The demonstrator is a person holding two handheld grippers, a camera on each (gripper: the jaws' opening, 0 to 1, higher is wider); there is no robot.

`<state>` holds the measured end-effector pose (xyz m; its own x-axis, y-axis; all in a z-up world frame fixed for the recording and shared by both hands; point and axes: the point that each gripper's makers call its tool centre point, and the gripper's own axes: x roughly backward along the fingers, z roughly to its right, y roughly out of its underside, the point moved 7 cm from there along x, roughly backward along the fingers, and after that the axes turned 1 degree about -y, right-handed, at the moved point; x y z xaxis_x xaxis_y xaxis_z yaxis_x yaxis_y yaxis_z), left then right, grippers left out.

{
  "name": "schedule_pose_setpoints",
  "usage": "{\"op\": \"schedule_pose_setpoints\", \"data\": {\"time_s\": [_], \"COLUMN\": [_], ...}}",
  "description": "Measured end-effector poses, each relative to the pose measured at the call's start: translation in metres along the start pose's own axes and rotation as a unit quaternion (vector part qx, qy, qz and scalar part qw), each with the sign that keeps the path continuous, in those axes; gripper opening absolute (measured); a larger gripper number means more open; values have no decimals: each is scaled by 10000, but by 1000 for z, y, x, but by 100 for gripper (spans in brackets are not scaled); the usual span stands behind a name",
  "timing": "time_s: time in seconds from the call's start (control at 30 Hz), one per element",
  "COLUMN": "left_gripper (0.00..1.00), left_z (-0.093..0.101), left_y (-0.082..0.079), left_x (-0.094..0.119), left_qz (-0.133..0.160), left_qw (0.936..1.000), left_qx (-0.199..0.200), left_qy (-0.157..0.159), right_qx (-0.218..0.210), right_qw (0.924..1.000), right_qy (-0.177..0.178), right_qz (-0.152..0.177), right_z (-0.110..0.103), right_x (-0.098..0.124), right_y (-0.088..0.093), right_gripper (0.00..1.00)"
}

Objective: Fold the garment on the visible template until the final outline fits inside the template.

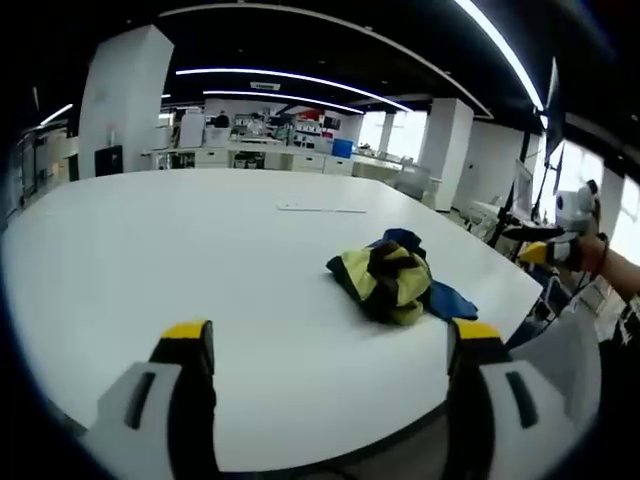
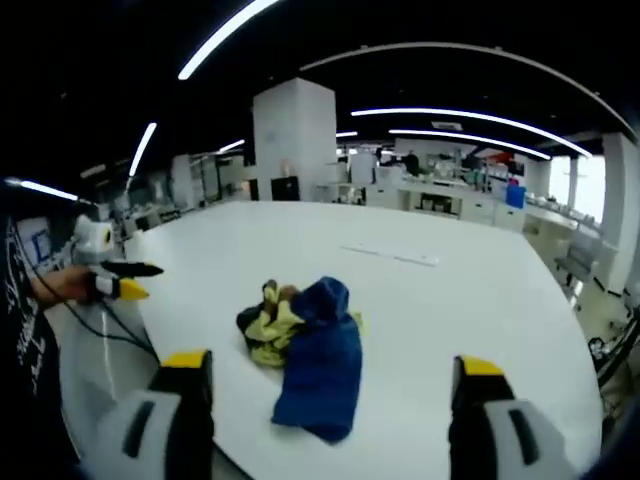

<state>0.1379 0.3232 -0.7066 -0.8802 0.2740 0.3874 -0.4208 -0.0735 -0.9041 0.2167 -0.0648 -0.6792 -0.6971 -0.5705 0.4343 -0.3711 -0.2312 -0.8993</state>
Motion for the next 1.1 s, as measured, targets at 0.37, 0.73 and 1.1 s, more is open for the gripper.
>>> {"op": "schedule_pose_setpoints", "data": {"time_s": [0.37, 0.73, 1.1], "left_gripper": [89, 88, 88], "left_z": [-2, -5, -6], "left_y": [-7, -6, -6], "left_x": [-3, -2, -2], "left_qz": [174, 123, 32], "left_qw": [9994, 9997, 9999], "left_qx": [291, 225, 111], "left_qy": [48, -27, 21], "right_qx": [8, 63, 97], "right_qw": [10000, 10000, 9999], "right_qy": [26, 39, -32], "right_qz": [23, -55, -118], "right_z": [10, 13, 11], "right_x": [-1, -6, -7], "right_y": [2, 2, 4], "right_gripper": [100, 100, 100]}}
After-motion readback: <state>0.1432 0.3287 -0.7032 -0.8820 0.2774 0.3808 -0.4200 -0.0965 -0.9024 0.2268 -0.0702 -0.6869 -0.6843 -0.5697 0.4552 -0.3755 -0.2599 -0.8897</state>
